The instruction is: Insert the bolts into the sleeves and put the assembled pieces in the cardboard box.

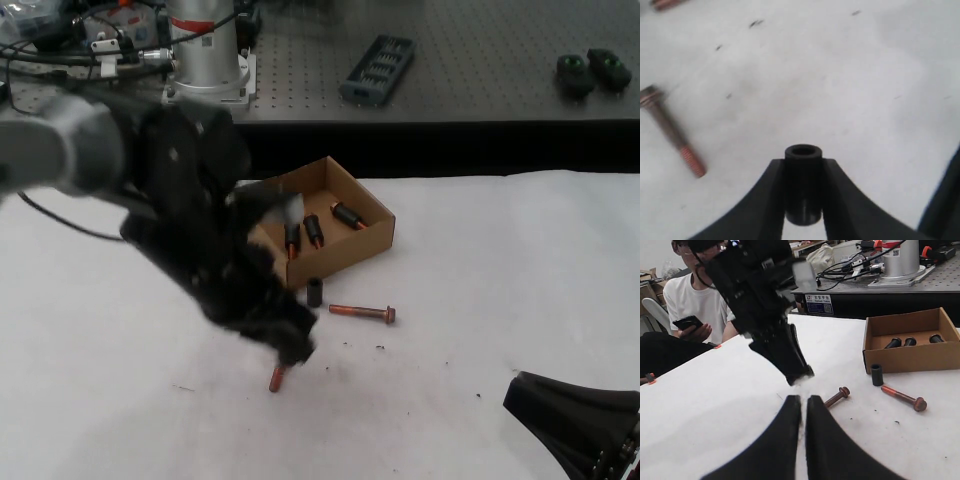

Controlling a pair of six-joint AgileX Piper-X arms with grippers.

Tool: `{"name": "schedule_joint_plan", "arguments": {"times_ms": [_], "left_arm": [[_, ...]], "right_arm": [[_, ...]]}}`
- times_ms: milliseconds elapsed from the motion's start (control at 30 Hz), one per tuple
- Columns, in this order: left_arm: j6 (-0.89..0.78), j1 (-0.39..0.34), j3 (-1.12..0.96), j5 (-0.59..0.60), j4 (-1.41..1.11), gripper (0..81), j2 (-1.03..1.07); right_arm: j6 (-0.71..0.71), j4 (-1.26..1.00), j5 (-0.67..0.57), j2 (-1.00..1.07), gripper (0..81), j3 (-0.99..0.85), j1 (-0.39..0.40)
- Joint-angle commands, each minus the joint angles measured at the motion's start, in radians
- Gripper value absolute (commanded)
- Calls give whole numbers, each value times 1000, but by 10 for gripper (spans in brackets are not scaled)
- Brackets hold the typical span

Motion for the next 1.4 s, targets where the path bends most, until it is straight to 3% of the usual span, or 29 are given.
{"name": "schedule_joint_plan", "arguments": {"times_ms": [0, 333, 600, 1033, 1167, 1367], "left_arm": [[-27, -1, -8, 118, -13, 0, -65], [-30, -1, 71, 162, -14, 0, -241], [-182, -1, 344, 156, -401, 0, -485], [-350, -1, 873, -178, -1003, 0, -817], [-374, -1, 993, -248, -1153, 0, -837], [-377, -1, 1080, -251, -1284, 0, -838]], "right_arm": [[2, -1, 3, -4, 55, -8, 2], [2, 23, 37, -4, 55, -8, 2], [2, 57, 76, -4, 58, -8, 2], [-26, 556, 97, 18, 58, -235, 2], [-19, 642, 97, 125, 58, -352, 2], [26, 686, 68, 422, 58, -545, 2]]}}
